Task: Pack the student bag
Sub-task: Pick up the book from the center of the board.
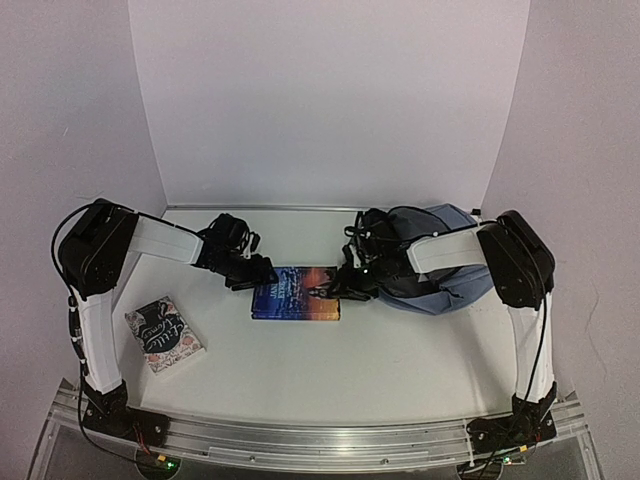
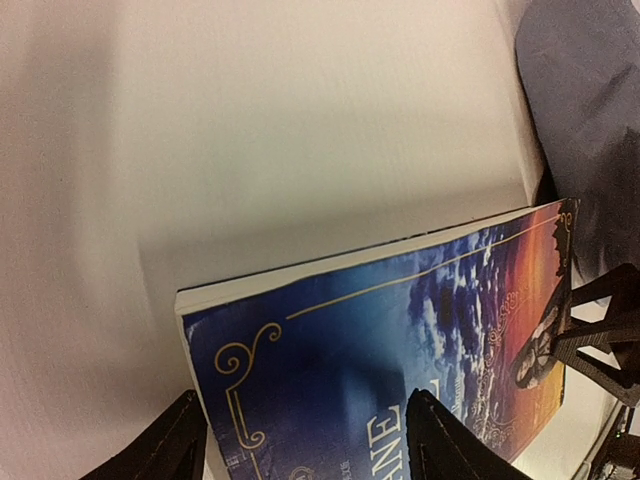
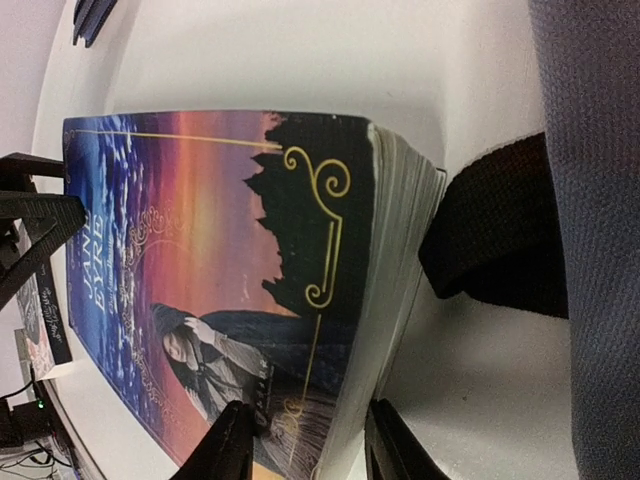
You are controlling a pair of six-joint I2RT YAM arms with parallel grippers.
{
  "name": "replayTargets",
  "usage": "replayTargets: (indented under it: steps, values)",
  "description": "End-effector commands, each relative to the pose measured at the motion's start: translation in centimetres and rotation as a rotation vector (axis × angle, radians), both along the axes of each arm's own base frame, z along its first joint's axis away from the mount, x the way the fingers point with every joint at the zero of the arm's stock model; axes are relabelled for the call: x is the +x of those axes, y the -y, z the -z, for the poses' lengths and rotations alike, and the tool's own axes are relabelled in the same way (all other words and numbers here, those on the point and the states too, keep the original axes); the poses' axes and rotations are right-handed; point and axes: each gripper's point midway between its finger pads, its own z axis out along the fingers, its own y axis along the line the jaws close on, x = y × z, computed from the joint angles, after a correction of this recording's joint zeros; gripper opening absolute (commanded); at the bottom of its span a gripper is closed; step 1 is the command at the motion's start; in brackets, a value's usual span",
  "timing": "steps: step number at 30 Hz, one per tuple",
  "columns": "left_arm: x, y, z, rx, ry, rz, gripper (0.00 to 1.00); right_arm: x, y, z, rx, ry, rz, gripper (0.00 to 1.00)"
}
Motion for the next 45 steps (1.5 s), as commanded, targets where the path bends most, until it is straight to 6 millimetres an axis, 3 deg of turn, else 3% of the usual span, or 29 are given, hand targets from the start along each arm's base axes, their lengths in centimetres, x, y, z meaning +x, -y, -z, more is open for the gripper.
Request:
replayTargets:
  steps: [1, 5, 8, 12, 15, 17, 20, 23, 26, 32, 38, 45]
  values:
    - [-2.6, 1.0, 2.5, -0.005, -0.109, 0.046, 0.67, -0.1, -4.6, -5.7, 0.236, 0.028, -0.1, 0.33]
    - [-2.9, 1.4, 2.7, -0.009, -0.111, 0.051, 0.67, 1.0, -4.9, -10.6, 0.351, 0.079, -0.088, 0.2]
    - [-2.9, 1.4, 2.8, -0.011, -0.111, 0.048, 0.67, 1.5, -5.0, -12.4, 0.409, 0.087, -0.076, 0.15]
    - [-2.9, 1.5, 2.9, -0.014, -0.114, 0.051, 0.67, 1.3, -5.2, -11.3, 0.445, 0.044, -0.059, 0.16]
    - [-2.9, 1.6, 3.0, -0.02, -0.116, 0.054, 0.67, 1.2, -5.4, -9.9, 0.468, 0.019, -0.045, 0.34]
    - [-3.0, 1.7, 3.0, -0.024, -0.12, 0.055, 0.67, 1.4, -5.5, -8.6, 0.46, 0.0, -0.038, 0.36]
    - [-3.0, 1.9, 3.2, -0.03, -0.125, 0.057, 0.67, 1.7, -5.7, -6.7, 0.446, -0.027, -0.029, 0.33]
    - [-3.0, 1.9, 3.1, -0.031, -0.125, 0.055, 0.67, 1.9, -5.8, -6.0, 0.449, -0.048, -0.019, 0.17]
    - [-3.2, 1.9, 2.9, -0.036, -0.125, 0.055, 0.69, 2.5, -5.3, -7.1, 0.46, -0.034, -0.006, 0.0]
    - [-3.7, 0.6, 1.3, -0.063, -0.108, 0.024, 0.84, 3.5, -2.7, -10.3, 0.487, -0.007, 0.035, 0.0]
    - [-4.7, 0.0, -2.8, -0.239, -0.057, -0.027, 0.99, 3.0, -1.9, -13.3, 0.518, -0.008, 0.074, 0.0]
    - [-6.9, -1.7, -4.1, -0.371, -0.074, -0.154, 1.0, 3.3, -1.9, -14.4, 0.548, -0.047, 0.12, 0.0]
